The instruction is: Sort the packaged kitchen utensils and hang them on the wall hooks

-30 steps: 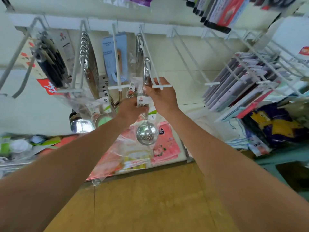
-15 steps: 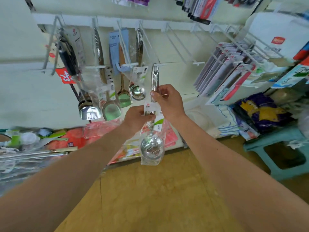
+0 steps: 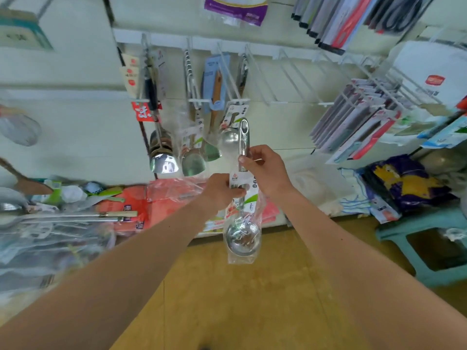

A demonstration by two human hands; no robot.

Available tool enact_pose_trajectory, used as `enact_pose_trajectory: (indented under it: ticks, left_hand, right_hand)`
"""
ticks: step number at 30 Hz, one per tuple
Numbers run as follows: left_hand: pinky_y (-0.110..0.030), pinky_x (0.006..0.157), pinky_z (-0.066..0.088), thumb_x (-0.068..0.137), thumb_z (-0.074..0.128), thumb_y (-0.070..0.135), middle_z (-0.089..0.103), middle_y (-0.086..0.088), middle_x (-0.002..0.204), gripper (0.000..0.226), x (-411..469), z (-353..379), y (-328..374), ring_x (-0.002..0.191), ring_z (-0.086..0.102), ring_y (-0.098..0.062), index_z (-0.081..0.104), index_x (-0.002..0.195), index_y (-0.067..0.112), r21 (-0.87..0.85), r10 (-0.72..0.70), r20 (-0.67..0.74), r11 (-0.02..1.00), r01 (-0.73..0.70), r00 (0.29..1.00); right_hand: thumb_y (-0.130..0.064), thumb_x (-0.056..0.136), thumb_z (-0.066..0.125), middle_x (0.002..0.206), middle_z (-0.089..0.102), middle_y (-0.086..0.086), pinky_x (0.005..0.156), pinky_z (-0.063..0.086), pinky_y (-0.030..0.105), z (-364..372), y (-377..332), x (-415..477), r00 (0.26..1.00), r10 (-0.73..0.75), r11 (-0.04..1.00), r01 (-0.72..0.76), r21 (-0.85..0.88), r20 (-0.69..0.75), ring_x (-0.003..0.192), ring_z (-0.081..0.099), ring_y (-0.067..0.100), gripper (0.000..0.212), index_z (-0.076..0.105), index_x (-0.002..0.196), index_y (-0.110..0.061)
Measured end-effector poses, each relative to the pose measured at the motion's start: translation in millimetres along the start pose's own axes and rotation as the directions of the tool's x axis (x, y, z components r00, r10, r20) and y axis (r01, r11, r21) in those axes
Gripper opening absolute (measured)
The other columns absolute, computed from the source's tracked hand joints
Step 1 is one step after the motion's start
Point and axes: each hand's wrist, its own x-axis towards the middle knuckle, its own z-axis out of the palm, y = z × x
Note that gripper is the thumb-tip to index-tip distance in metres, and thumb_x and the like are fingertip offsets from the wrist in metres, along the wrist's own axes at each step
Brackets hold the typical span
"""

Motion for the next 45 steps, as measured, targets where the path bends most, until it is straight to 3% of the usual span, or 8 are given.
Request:
enact_pose_trajectory:
  ticks: [7,11,18,24,34,38,41,45]
  left_hand:
    - [-0.019,0.073,0.053,0.079,0.075,0.0,0.071,-0.002,0.09,0.021,-60.8,-114.9,-61.4,0.08,0.067,-0.013,0.068,0.094,0.014,-0.061,-0.1,-0.153,0.994,0.092,0.983]
    - [-0.035,0.082,0.056,0.078,0.077,0.005,0.073,-0.007,0.09,0.018,-119.2,-211.2,-109.8,0.087,0.07,-0.023,0.071,0.093,0.014,-0.076,-0.124,-0.293,0.991,0.106,0.948]
    - [-0.024,0.059,0.052,0.079,0.077,0.003,0.071,-0.008,0.08,0.019,-258.6,-365.4,-203.0,0.065,0.065,-0.014,0.071,0.096,0.009,-0.255,-0.295,-0.519,0.949,0.183,0.802]
    - [-0.034,0.075,0.053,0.079,0.076,-0.002,0.07,-0.008,0.088,0.019,-382.0,-450.3,-284.4,0.078,0.064,-0.019,0.07,0.094,0.007,-0.396,-0.389,-0.629,0.906,0.153,0.674]
    - [-0.03,0.074,0.056,0.081,0.074,0.002,0.067,-0.003,0.083,0.027,-524.7,-502.5,-419.8,0.072,0.062,-0.013,0.067,0.107,-0.001,-0.622,-0.603,-0.624,0.768,0.151,0.498]
    - [-0.05,0.084,0.055,0.079,0.079,0.013,0.07,-0.016,0.092,0.025,-559.8,-499.1,-485.3,0.081,0.061,-0.023,0.069,0.101,0.005,-0.698,-0.671,-0.602,0.705,0.123,0.432]
    - [-0.041,0.07,0.057,0.08,0.079,0.023,0.07,-0.011,0.088,0.02,-575.4,-490.2,-535.3,0.074,0.061,-0.018,0.069,0.094,0.012,-0.756,-0.723,-0.565,0.647,0.102,0.399]
    - [-0.039,0.079,0.057,0.086,0.072,0.018,0.068,-0.006,0.092,0.009,-586.9,-465.9,-598.8,0.08,0.062,-0.018,0.068,0.092,0.013,-0.829,-0.78,-0.506,0.558,0.043,0.367]
  right_hand:
    - [-0.02,0.089,0.071,0.088,0.063,-0.002,0.069,0.045,0.014,135.7,-38.5,-27.1,0.958,-0.079,0.993,0.1,-0.064,0.277,0.082,0.06,0.014,0.018,0.062,0.101,-0.011]
    - [-0.021,0.088,0.072,0.088,0.063,-0.004,0.073,0.047,0.023,244.6,-78.7,-60.2,0.9,-0.131,0.988,0.155,-0.024,0.415,0.084,0.062,0.016,0.017,0.062,0.099,-0.014]
    - [-0.022,0.09,0.07,0.09,0.063,-0.002,0.071,0.045,0.024,439.3,-155.9,-162.4,0.705,-0.229,0.959,0.282,0.031,0.671,0.086,0.063,0.019,0.018,0.059,0.101,-0.013]
    - [-0.021,0.091,0.069,0.091,0.063,-0.002,0.071,0.043,0.019,574.3,-194.9,-272.2,0.513,-0.28,0.93,0.356,0.095,0.812,0.083,0.06,0.012,0.017,0.059,0.102,-0.012]
    - [-0.023,0.088,0.072,0.087,0.064,-0.006,0.08,0.053,0.036,732.0,-177.5,-428.5,0.32,-0.242,0.919,0.378,0.111,0.916,0.085,0.066,0.018,0.018,0.061,0.099,-0.014]
    - [-0.024,0.087,0.073,0.082,0.061,-0.012,0.073,0.051,0.029,780.4,-145.8,-480.6,0.259,-0.223,0.903,0.417,0.099,0.94,0.077,0.061,0.011,0.016,0.061,0.096,-0.017]
    - [-0.025,0.088,0.072,0.083,0.062,-0.011,0.069,0.049,0.025,812.5,-111.8,-514.2,0.215,-0.192,0.889,0.451,0.077,0.958,0.076,0.06,0.009,0.015,0.061,0.095,-0.018]
    - [-0.026,0.088,0.072,0.081,0.06,-0.013,0.064,0.048,0.023,848.6,-51.4,-553.8,0.168,-0.125,0.871,0.49,0.027,0.978,0.071,0.057,0.003,0.014,0.061,0.094,-0.02]
